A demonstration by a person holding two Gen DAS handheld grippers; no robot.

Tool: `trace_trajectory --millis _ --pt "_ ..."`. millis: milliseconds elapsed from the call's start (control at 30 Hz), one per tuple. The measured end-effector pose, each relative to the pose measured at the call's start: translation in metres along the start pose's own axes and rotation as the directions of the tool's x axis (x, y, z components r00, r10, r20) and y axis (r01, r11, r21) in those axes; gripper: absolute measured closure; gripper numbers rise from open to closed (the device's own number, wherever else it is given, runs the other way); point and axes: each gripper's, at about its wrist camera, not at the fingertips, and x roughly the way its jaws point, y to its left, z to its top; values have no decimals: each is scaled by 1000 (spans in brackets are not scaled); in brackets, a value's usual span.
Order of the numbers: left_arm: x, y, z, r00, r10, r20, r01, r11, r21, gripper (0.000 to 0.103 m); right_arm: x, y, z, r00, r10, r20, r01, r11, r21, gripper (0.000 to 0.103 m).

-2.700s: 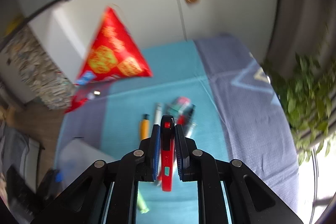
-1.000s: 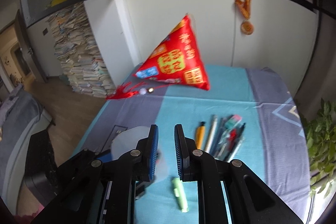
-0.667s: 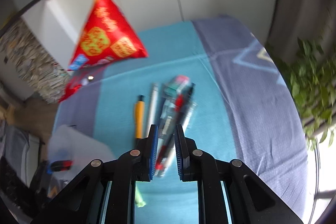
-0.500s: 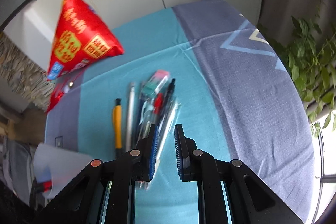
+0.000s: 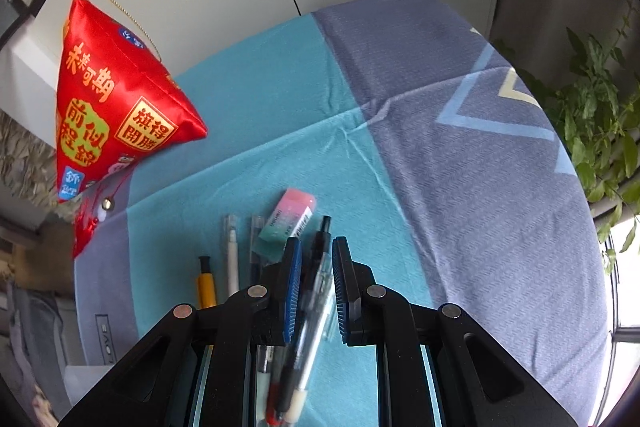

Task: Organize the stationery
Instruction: 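Return the right gripper to the pens and grasp a black pen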

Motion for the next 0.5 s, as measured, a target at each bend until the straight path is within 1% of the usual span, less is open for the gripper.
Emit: trace_trajectory --millis 133,267,367,500 --pt "0 0 0 1000 0 0 0 1000 0 32 13 1 7 999 -27 -31 28 999 22 88" --pt "0 0 0 1000 0 -1 0 1000 0 32 22 0 8 998 -26 -55 28 999 33 88" --pt "0 0 0 1000 0 -1 0 1000 0 32 19 3 7 998 -42 -47 42 999 9 90" --pt "0 0 0 1000 0 -2 0 1000 -1 32 -2 3 -2 1000 -14 0 14 1000 -2 90"
